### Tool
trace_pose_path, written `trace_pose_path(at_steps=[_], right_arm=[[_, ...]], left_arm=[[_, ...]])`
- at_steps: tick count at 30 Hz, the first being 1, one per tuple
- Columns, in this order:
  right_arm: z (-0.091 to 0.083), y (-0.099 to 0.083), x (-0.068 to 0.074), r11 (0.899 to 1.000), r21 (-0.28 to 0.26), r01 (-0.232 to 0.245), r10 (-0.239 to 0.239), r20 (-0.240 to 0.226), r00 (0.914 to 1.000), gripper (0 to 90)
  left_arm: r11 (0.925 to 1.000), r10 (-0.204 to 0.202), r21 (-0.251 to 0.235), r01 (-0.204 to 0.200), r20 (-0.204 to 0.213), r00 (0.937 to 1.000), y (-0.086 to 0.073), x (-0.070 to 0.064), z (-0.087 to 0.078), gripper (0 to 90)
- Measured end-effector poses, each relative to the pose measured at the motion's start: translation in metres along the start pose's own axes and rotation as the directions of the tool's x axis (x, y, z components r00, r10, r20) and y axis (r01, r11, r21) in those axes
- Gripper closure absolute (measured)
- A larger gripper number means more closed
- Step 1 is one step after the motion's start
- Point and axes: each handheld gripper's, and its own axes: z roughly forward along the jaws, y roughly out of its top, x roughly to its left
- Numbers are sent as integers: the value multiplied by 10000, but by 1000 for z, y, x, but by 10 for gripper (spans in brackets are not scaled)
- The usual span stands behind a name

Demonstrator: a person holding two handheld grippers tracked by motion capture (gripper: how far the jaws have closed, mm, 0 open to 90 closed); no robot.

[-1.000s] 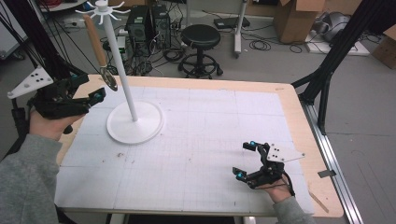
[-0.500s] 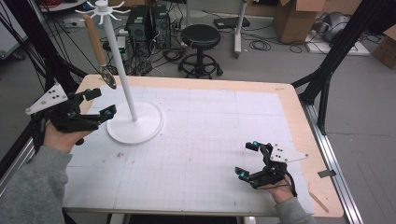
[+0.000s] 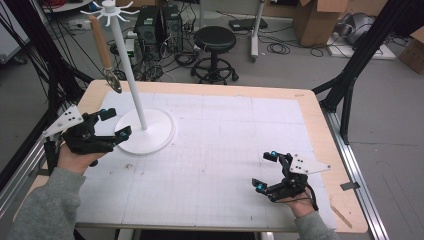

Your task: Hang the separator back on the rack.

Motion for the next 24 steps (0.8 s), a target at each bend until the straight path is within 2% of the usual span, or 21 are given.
trace_pose_path(at_steps=[4,8,13,16,24], right_arm=[[0,0,-1,10000,-6,-5,5,49,10000,8],[0,0,0,9999,-2,108,-108,78,9999,8],[0,0,-1,9999,36,97,-98,135,9999,8],[1,0,0,9999,76,91,-92,158,9998,8],[1,0,-1,9999,47,131,-132,175,9998,8]], left_arm=[[9997,32,248,-30,-73,10000,-7,-2,-1,131],[9999,-97,64,97,-113,9999,-14,-4,-3,130],[9997,-196,138,198,-184,9996,-25,-6,-4,131],[9990,-453,-9,453,-20,9990,-29,-8,-5,131],[9998,-169,147,169,29,9999,-35,-16,-4,131]])
